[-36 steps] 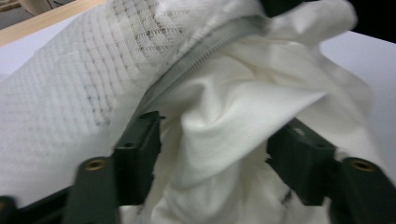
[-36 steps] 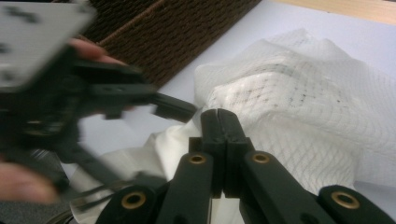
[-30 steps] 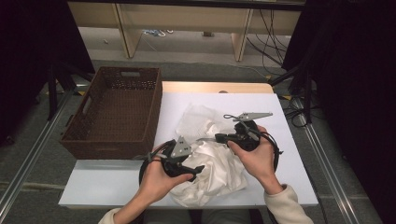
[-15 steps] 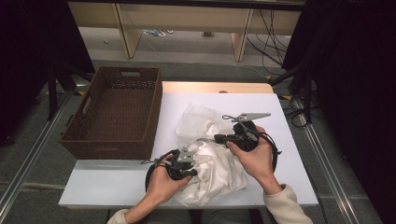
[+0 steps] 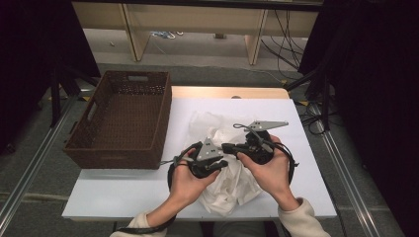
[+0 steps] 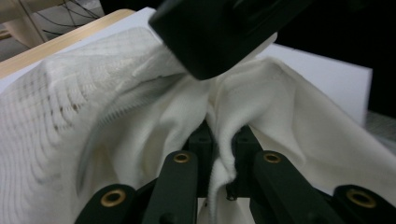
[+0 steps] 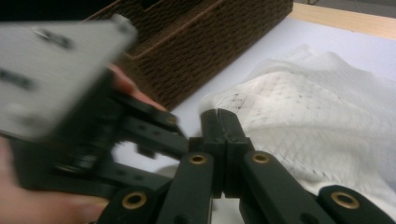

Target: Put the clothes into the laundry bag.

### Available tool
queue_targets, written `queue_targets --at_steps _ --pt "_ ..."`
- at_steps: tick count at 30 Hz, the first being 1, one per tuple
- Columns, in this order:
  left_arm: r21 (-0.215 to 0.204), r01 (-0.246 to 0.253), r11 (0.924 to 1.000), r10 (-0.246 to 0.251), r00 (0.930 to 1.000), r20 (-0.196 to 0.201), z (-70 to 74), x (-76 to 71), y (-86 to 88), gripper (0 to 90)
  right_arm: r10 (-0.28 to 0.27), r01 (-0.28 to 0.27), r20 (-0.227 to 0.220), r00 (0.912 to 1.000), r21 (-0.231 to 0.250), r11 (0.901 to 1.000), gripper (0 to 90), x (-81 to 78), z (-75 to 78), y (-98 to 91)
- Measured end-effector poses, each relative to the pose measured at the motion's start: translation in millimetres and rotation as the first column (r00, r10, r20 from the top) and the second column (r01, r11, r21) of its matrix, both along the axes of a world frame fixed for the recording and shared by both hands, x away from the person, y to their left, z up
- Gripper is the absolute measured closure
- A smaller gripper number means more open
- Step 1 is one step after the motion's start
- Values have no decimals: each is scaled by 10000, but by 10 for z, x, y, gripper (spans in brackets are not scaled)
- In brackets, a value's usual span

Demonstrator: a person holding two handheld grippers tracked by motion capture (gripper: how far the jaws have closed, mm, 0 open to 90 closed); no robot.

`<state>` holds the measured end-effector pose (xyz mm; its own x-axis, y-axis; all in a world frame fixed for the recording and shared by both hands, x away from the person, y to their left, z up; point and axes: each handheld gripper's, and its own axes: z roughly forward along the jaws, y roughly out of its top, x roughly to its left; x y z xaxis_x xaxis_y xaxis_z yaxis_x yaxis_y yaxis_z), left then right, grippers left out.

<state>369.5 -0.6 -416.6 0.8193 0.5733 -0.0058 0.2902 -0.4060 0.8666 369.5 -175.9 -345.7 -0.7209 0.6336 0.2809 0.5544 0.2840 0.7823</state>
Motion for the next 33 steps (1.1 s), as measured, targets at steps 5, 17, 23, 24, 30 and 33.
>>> queue_targets --at_steps 5,17,23,24,30,33 --pt "-404 -713 9966 691 9962 -539 -325 297 -79 817 -385 379 -147 9991 -390 9985 900 129 -132 -50" --pt "95 260 9996 -255 9983 -529 -123 -17 120 342 -792 775 -279 9965 -596 9952 900 157 -133 -94" --pt "351 -277 9990 284 9994 -192 -74 -138 515 270 -671 666 -71 9977 -518 9964 900 180 -116 -143" --pt "303 -399 9987 409 9986 -341 -118 -109 561 267 -750 746 -42 9972 -622 9953 900 178 -112 -143" --pt "560 -259 9981 329 9914 -1269 -408 82 510 226 -691 682 -74 9976 -830 9942 900 172 -132 -96" --pt "1024 -354 9941 499 9886 -1422 -477 126 421 247 -636 623 -144 9979 -814 9947 900 182 -146 -91"
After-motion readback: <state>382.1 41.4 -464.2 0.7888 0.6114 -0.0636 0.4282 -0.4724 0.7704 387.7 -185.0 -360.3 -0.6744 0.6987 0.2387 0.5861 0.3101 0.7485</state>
